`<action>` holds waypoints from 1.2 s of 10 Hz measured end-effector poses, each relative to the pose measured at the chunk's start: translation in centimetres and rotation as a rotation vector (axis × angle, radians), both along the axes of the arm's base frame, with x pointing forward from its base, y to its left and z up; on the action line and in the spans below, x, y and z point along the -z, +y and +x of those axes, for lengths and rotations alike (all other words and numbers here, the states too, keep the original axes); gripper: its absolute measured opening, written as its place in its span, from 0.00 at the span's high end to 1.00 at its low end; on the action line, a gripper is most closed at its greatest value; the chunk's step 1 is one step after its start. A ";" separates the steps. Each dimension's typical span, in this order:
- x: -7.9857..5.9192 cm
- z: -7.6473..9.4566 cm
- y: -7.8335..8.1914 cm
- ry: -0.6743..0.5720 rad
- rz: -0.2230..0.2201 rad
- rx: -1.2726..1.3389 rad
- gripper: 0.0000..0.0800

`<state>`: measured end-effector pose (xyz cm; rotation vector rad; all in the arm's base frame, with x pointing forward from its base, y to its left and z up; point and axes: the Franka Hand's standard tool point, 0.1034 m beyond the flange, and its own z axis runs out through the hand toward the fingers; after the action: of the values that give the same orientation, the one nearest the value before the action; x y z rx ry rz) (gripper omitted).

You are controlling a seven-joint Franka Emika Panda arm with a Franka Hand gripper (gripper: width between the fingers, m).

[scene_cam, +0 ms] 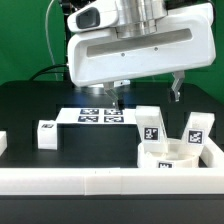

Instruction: Assemble stool

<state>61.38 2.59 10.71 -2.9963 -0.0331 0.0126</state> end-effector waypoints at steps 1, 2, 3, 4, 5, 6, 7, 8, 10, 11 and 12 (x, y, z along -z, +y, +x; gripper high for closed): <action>0.0 0.1 0.1 -0.019 -0.015 -0.135 0.19; 0.0 0.2 0.5 -0.035 -0.036 -0.256 0.19; 0.1 0.3 0.9 -0.042 -0.048 -0.356 0.19; 0.1 0.2 0.7 -0.047 -0.049 -0.402 0.19; 0.2 0.2 0.5 -0.056 -0.048 -0.478 0.19; 0.2 0.2 0.5 -0.063 -0.047 -0.532 0.19; 0.2 0.2 0.4 -0.066 -0.046 -0.559 0.19; 0.2 0.2 0.5 -0.073 -0.044 -0.632 0.19; 0.9 0.1 1.1 -0.055 -0.014 -0.833 0.19; 1.3 0.6 1.3 -0.061 -0.015 -0.930 0.19; 1.5 0.7 1.8 -0.064 -0.014 -0.988 0.19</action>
Offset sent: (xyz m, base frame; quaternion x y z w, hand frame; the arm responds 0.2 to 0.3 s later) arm 0.0000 0.0000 0.0000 0.0000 0.0000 -0.1296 0.9916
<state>62.06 4.35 9.19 -2.6511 -1.4715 0.0227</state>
